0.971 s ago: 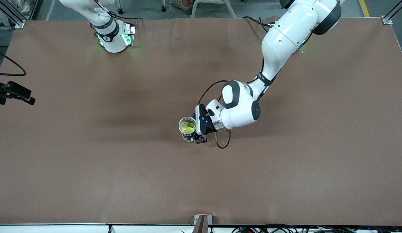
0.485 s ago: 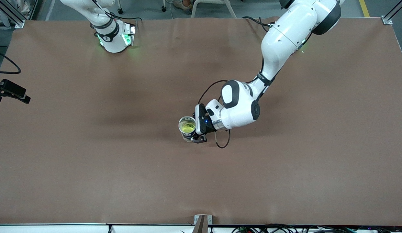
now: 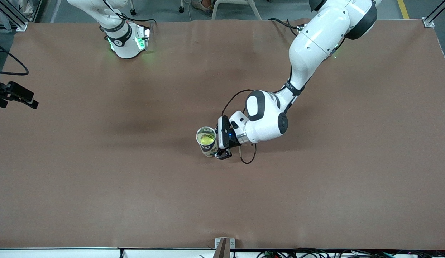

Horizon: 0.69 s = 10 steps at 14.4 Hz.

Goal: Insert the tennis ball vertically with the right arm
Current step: 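Set the can upright on the table and open the left gripper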

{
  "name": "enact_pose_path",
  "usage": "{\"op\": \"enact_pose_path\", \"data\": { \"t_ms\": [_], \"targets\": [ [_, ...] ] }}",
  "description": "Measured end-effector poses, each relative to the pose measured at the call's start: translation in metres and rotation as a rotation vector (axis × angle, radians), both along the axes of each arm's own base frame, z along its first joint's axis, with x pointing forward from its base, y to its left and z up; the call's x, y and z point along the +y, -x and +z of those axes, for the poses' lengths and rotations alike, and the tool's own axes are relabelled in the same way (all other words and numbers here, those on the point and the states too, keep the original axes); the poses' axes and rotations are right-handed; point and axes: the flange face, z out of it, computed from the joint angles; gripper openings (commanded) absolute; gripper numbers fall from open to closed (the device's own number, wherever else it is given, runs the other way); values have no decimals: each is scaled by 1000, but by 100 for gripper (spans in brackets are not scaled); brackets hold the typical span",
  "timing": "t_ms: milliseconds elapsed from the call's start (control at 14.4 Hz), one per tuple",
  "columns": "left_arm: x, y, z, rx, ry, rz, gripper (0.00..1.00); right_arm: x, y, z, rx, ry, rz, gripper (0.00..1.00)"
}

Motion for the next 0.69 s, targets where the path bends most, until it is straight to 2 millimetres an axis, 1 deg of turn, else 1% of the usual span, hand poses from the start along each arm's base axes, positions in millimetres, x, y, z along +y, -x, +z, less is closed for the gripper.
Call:
{"op": "enact_pose_path", "data": {
  "t_ms": [208,347,693],
  "targets": [
    [6,0,-7,8,-13,3,100,3,11,-11,-32,1,2,100],
    [10,0,-11,12,-21,7,100,5,20,-15,-30,2,7,100],
    [42,-17,-25,15,-75,39,100,6,26,-5,-34,44,32,100]
  ]
}}
